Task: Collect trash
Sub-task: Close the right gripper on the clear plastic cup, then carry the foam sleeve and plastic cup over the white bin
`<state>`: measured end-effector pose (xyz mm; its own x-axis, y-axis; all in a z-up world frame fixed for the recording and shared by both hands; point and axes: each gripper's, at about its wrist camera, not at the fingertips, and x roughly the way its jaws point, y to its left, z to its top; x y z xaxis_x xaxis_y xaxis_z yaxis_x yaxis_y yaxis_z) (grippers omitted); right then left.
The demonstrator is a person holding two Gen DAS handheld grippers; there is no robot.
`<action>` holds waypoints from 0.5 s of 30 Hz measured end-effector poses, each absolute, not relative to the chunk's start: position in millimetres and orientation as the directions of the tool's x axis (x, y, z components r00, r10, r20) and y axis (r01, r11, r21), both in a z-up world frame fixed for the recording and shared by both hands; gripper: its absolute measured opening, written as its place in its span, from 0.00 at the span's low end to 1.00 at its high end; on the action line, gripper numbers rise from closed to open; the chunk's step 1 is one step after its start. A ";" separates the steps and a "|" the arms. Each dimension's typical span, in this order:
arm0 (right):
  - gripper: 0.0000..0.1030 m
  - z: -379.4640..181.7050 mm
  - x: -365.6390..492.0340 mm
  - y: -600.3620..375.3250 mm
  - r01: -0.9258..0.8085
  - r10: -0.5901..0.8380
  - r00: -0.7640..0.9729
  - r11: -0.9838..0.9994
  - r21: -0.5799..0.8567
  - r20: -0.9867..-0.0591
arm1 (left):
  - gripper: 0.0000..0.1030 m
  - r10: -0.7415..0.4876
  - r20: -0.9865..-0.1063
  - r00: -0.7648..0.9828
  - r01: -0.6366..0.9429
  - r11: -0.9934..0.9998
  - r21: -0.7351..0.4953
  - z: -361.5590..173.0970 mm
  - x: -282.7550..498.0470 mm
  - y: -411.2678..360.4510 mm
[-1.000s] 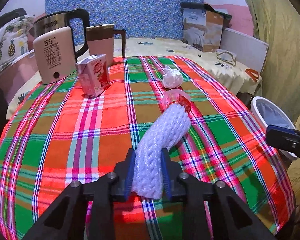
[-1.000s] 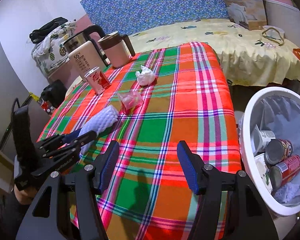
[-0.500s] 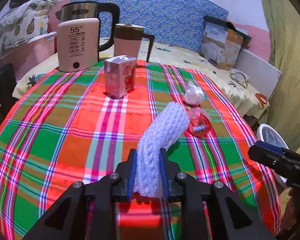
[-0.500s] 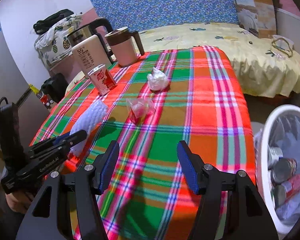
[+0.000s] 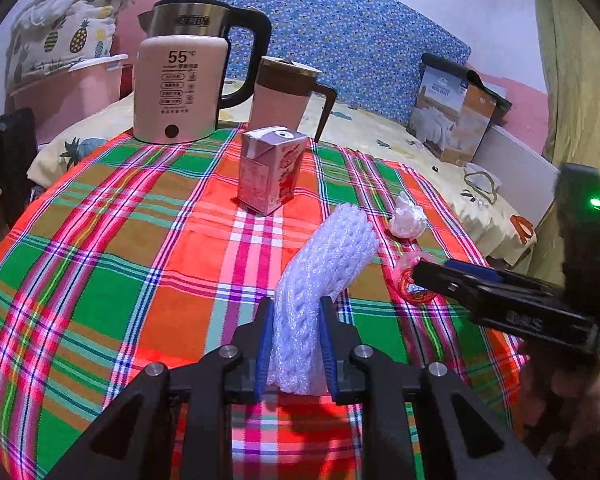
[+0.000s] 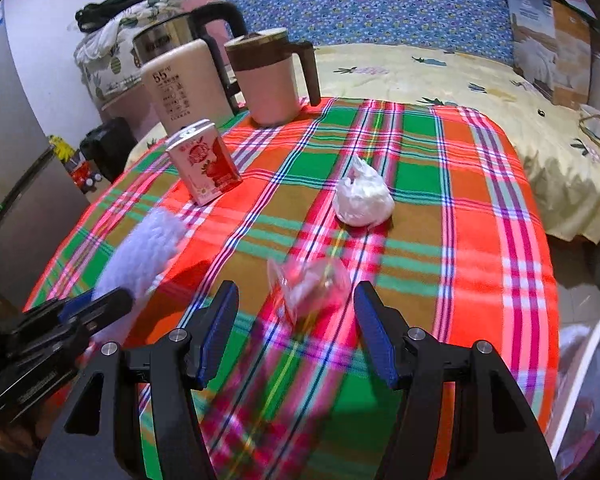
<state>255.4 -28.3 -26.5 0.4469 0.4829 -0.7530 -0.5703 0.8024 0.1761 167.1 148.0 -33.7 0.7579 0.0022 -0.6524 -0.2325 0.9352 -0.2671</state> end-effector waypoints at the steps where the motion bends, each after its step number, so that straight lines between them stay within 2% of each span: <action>1: 0.60 -28.2 258.3 -26.4 -0.574 0.481 0.440 0.800 0.174 -0.758 | 0.22 0.002 -0.654 0.757 -0.234 0.935 -0.268 -34.3 166.9 148.8; 5: 0.60 -35.1 266.5 -22.4 -0.577 0.470 0.419 0.799 0.172 -0.777 | 0.22 -0.010 -0.657 0.754 -0.233 0.931 -0.280 -36.7 166.4 150.7; 6: 0.53 -36.7 266.7 -23.6 -0.575 0.472 0.411 0.798 0.179 -0.780 | 0.22 -0.011 -0.657 0.754 -0.231 0.932 -0.280 -36.8 166.4 150.3; 7: 0.39 -36.9 265.7 -24.5 -0.575 0.473 0.405 0.797 0.184 -0.782 | 0.22 -0.011 -0.656 0.755 -0.229 0.932 -0.280 -36.8 165.4 150.0; 15: 0.39 -28.2 255.0 -28.5 -0.571 0.480 0.425 0.800 0.184 -0.768 | 0.22 -0.012 -0.661 0.751 -0.224 0.936 -0.272 -37.2 165.0 146.0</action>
<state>255.0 -28.5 -28.2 0.4250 0.4797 -0.7676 -0.5705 0.8003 0.1842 165.0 146.0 -37.2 0.7505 -0.0119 -0.6607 -0.2245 0.9358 -0.2718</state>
